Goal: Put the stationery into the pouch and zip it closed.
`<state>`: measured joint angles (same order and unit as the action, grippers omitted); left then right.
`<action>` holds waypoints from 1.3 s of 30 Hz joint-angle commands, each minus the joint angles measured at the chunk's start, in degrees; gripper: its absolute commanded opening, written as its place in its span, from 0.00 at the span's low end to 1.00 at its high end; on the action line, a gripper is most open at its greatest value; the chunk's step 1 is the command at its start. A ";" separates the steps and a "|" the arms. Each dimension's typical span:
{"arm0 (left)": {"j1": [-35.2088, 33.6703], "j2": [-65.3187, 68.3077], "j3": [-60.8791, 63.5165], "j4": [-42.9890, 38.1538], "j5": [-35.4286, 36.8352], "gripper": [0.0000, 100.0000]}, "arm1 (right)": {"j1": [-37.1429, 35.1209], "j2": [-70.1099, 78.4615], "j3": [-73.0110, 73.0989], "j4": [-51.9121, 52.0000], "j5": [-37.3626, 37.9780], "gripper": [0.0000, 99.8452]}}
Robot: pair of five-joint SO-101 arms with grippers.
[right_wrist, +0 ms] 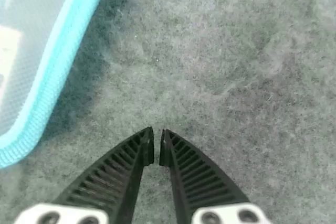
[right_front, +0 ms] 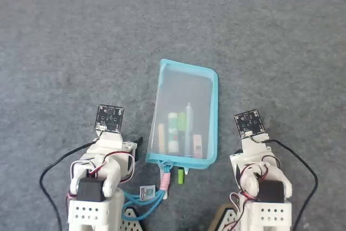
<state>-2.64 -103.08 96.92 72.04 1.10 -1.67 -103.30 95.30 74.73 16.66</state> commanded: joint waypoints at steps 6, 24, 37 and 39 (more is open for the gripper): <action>0.26 -1.23 -0.40 0.18 0.70 0.22 | 0.40 -0.66 1.14 0.31 -0.53 0.04; 0.26 -1.23 -0.40 0.18 0.70 0.22 | -4.18 -0.66 1.14 0.31 -0.97 0.04; 0.26 -1.23 -0.40 0.18 0.70 0.22 | -19.03 -0.66 1.14 0.31 -0.35 0.05; 0.26 -1.23 -0.40 0.18 0.70 0.22 | -20.00 -0.66 1.05 0.31 -0.35 0.04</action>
<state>-2.64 -103.08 96.92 72.04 1.10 -18.46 -103.30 95.30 74.73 16.40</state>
